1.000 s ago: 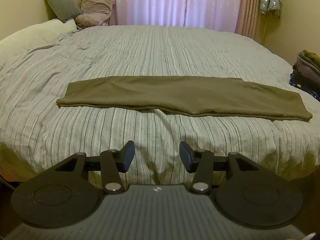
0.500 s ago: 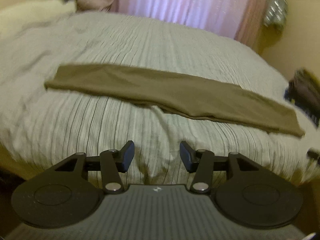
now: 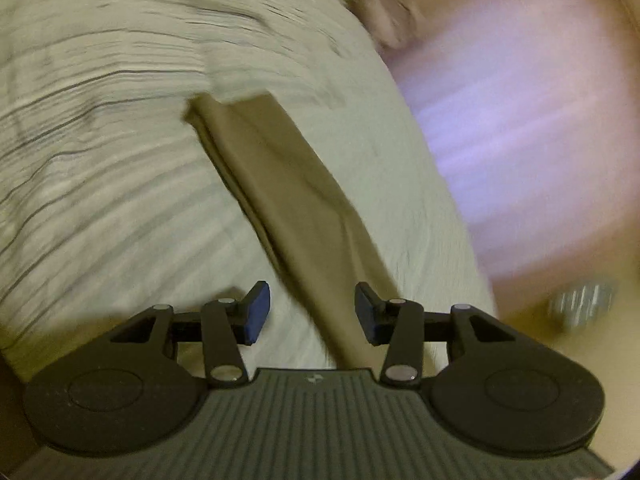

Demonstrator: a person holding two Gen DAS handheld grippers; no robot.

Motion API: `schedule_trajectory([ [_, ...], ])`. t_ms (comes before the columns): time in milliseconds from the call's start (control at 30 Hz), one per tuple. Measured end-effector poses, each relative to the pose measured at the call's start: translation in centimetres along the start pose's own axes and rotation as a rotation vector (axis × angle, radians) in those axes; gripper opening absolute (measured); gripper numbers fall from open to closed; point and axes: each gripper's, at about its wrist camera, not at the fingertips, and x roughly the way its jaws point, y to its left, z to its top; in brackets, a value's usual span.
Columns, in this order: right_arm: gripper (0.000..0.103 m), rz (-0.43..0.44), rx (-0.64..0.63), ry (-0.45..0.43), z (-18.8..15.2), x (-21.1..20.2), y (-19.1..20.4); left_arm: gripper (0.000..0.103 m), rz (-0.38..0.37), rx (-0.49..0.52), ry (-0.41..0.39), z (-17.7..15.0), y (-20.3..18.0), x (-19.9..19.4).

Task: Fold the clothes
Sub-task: 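Move the left gripper down to the hem end of the trousers, then grasp the hem end with the left gripper and fold it toward the waistband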

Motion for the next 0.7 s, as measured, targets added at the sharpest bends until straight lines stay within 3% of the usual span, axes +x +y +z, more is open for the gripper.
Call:
schedule_trajectory([
  [167,0.089,-0.012,0.005,0.005,1.6,2.7,0.2,0.040,0.061,-0.114,-0.077,2.4,2.1,2.9],
  [367,0.089,-0.033,0.032,-0.014,2.9,4.7,0.1,0.040,0.050,-0.153,-0.128,2.9,3.4,4.7],
  [533,0.089,-0.043,0.042,-0.020,3.8,5.8,-0.2,0.034,0.061,-0.132,-0.174,2.7,3.2,5.3],
  [700,0.089,-0.044,0.047,-0.020,3.8,6.1,-0.8,0.018,0.101,-0.054,-0.192,2.9,1.7,6.2],
])
